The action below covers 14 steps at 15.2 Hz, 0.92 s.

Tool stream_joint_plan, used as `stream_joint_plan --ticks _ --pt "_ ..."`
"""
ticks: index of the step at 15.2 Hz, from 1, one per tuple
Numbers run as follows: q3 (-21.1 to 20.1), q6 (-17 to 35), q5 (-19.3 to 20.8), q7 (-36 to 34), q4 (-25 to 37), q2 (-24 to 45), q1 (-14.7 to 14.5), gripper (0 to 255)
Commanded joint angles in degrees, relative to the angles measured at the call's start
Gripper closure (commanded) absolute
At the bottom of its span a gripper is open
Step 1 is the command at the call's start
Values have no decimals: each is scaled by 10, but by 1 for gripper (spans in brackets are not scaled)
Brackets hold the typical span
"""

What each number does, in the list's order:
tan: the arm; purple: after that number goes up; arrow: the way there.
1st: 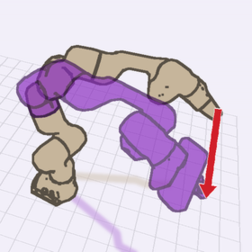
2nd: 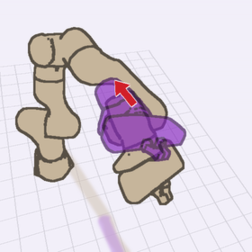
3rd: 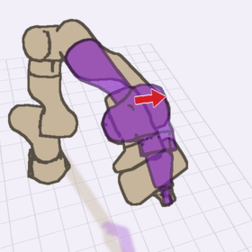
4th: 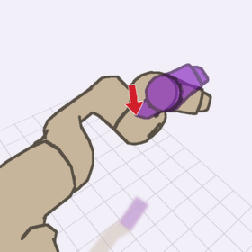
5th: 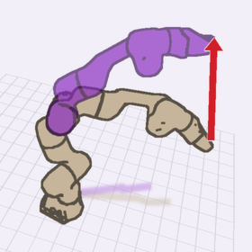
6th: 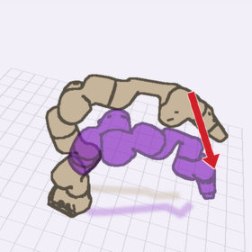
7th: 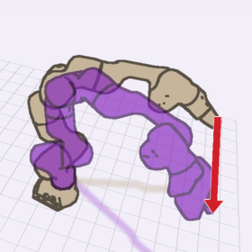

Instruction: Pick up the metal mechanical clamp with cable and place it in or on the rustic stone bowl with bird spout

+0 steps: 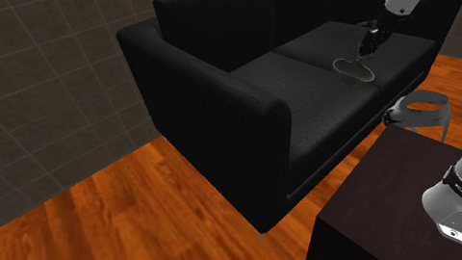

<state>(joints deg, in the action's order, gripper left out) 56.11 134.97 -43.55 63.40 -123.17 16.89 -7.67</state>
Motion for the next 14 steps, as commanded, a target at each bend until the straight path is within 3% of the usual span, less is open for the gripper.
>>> stream_joint_plan --ticks 1,5,6,11,14 --pt "-1 0 -2 2 1 2 2 255" --pt "-1 0 -2 2 1 2 2 255" --pt "-1 0 -2 2 1 2 2 0" --pt "-1 0 -2 2 1 2 2 0" --pt "48 -17 81 -49 -4 -62 -37 0"
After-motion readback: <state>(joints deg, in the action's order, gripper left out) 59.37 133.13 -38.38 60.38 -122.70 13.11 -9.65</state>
